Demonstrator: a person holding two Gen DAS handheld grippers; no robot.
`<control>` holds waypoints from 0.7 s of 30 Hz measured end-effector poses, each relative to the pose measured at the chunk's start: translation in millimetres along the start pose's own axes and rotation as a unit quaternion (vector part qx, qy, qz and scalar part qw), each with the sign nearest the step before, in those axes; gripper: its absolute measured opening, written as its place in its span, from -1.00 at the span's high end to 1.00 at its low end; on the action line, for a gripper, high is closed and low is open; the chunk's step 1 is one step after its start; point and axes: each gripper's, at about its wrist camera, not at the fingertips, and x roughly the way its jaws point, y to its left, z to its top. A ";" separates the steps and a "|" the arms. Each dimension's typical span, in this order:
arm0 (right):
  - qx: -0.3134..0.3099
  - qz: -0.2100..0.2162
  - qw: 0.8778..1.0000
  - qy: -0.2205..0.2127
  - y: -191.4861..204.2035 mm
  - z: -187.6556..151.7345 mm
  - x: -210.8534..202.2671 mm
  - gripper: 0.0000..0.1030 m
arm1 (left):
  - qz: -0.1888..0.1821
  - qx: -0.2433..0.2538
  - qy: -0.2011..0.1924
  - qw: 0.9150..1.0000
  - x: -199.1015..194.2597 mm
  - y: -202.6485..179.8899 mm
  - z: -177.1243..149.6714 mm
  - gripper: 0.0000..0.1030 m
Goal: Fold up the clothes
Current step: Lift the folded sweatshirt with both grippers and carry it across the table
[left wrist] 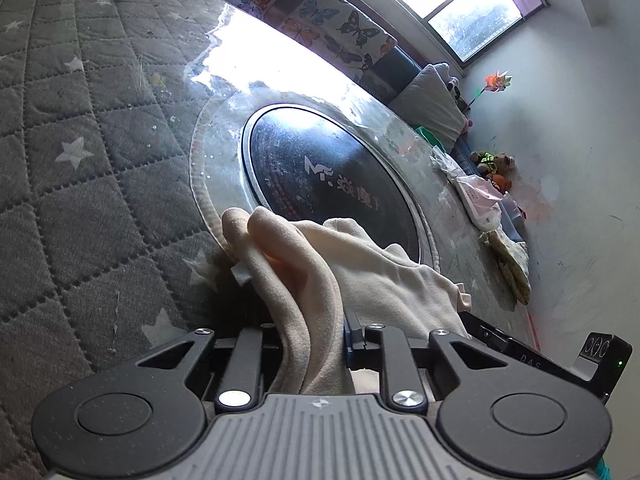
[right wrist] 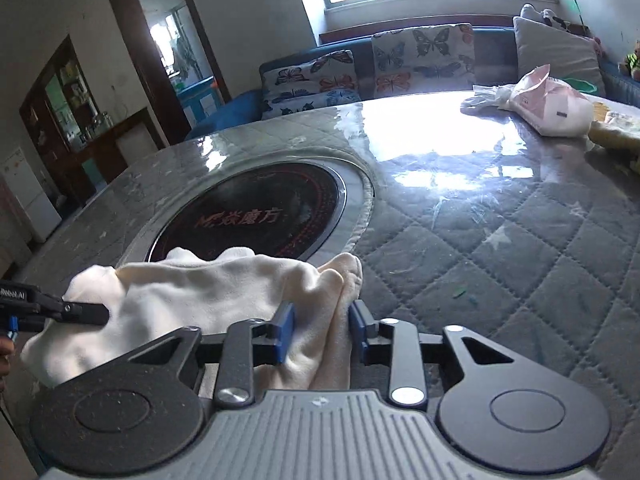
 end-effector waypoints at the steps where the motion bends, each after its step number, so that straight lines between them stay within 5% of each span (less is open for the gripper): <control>1: 0.003 0.002 1.000 -0.003 0.9 -0.2 -1.6 0.69 | 0.002 0.003 0.000 1.000 0.2 -1.0 0.2 0.59; 9: 0.027 0.013 0.999 -0.043 4.2 0.2 -27.5 0.82 | -0.003 0.039 -0.009 0.999 -4.8 -18.0 5.0 0.66; 21: 0.038 -0.041 0.991 -0.118 -10.8 -3.8 -97.3 0.83 | -0.054 0.121 0.003 0.991 13.7 -88.1 10.3 0.67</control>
